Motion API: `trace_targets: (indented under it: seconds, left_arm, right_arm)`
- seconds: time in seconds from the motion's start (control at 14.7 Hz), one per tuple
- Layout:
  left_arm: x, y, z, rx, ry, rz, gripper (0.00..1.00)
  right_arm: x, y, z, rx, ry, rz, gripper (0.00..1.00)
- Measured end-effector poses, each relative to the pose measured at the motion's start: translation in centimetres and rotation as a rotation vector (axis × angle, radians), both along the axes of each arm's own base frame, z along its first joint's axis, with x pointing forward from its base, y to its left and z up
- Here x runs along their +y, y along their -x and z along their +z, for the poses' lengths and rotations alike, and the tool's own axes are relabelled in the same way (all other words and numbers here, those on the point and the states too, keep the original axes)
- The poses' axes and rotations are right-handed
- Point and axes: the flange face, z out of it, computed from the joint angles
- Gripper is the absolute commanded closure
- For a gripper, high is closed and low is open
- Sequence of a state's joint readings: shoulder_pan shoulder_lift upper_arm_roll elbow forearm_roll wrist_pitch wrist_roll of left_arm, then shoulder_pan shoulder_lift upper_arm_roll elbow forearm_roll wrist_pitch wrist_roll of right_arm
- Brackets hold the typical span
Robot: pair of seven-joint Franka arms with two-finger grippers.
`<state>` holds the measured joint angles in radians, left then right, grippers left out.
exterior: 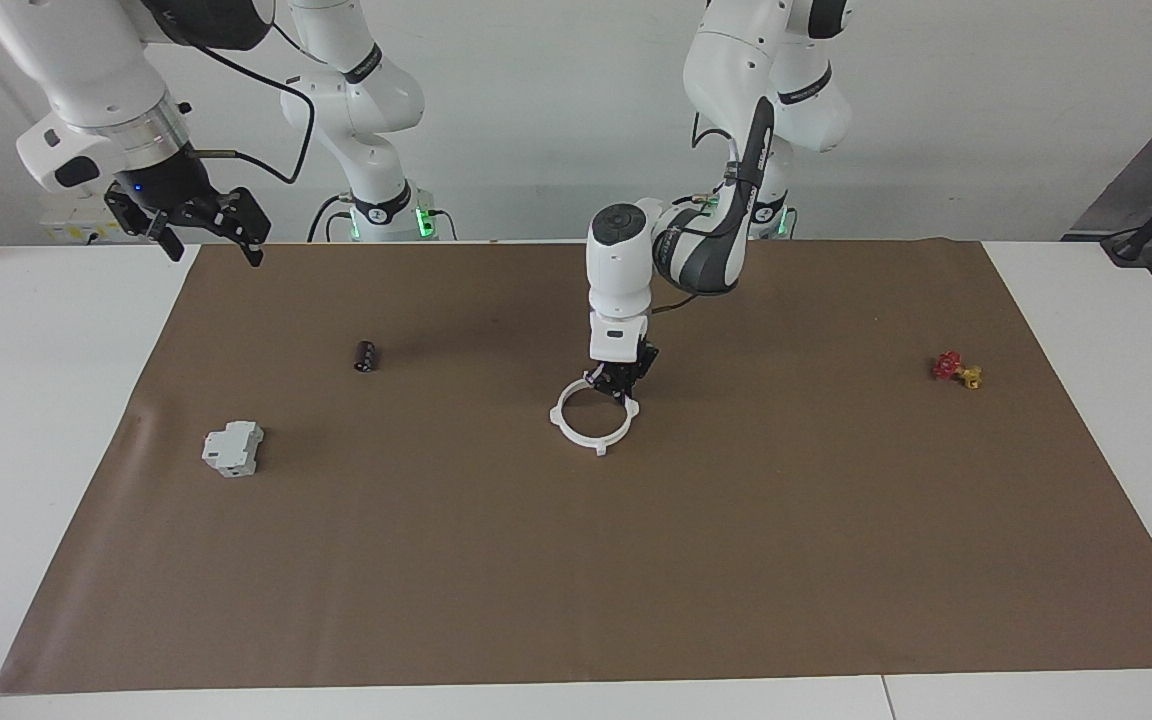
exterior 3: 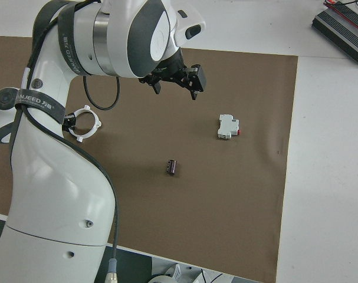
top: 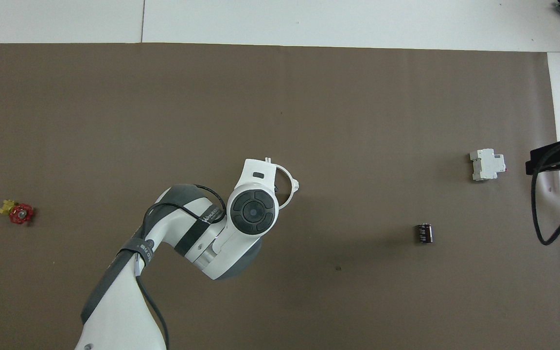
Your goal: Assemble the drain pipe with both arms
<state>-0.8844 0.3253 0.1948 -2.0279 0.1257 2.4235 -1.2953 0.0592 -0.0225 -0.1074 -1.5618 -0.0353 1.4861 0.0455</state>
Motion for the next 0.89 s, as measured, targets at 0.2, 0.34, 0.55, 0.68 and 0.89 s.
trace_targets:
  seconds: [0.2,0.34,0.55,0.68,0.89]
  left_arm:
    - [0.0,0.0,0.0,0.0,0.0,0.0,0.15]
    - [0.0,0.0,-0.01,0.0,0.0,0.0,0.0]
    - [0.01,0.0,-0.01,0.0,0.0,0.0,0.0]
    - [0.02,-0.01,-0.01,0.0,-0.001,0.0,0.0]
    - [0.08,-0.06,-0.01,-0.001,-0.002,0.0,0.0]
  right_arm:
    - [0.0,0.0,0.0,0.0,0.0,0.0,0.0]
    - [0.0,0.0,0.01,0.0,0.0,0.0,0.0]
    - [0.0,0.01,0.03,-0.001,0.0,0.0,0.0]
    - [0.0,0.01,0.03,-0.001,0.0,0.0,0.0]
    - [0.0,0.02,0.03,-0.001,0.0,0.0,0.0]
